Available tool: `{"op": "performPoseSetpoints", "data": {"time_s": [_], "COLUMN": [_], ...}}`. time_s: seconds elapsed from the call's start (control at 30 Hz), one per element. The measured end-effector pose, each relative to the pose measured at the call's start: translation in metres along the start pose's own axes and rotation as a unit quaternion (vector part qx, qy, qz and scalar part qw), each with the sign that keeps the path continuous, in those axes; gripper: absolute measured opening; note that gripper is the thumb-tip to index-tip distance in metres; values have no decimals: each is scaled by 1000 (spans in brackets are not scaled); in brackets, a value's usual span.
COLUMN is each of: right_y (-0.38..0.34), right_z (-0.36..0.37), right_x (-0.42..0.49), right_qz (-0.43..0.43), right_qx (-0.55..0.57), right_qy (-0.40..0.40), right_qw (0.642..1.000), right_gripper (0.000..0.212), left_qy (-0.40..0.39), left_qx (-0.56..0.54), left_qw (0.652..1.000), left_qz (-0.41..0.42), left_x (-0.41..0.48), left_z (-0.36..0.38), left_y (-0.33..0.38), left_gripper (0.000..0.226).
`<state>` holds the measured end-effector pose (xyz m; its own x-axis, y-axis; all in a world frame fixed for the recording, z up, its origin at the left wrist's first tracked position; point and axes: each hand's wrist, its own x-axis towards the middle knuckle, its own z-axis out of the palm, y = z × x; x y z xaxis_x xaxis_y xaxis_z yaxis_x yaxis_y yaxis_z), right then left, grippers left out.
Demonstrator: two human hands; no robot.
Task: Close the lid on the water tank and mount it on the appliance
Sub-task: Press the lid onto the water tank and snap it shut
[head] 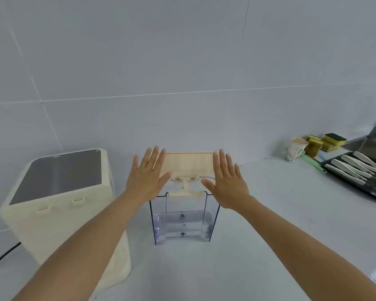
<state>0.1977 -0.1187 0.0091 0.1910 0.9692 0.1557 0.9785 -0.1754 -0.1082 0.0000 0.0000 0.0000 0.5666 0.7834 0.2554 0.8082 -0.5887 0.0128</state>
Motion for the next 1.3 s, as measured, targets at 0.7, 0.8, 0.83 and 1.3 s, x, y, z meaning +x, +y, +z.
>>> {"op": "performPoseSetpoints", "data": {"time_s": [0.7, 0.8, 0.83, 1.3], "right_y": [-9, -9, -8, -10], "right_z": [-5, -7, -9, -10], "right_x": [47, 53, 55, 36], "right_qz": [190, 231, 242, 195], "right_qx": [448, 482, 483, 493], "right_qy": [-55, -54, -54, 2], "right_qw": [872, 843, 840, 848], "right_gripper": [78, 71, 67, 44], "left_qy": [-62, -81, -86, 4], "left_qx": [-159, -182, -191, -286], "left_qw": [965, 959, 957, 940], "left_qz": [-198, -201, -199, -187], "left_x": [32, 36, 37, 25], "left_z": [-3, -4, -4, -9], "left_y": [-13, -14, -14, -11], "left_gripper": [58, 56, 55, 59]}}
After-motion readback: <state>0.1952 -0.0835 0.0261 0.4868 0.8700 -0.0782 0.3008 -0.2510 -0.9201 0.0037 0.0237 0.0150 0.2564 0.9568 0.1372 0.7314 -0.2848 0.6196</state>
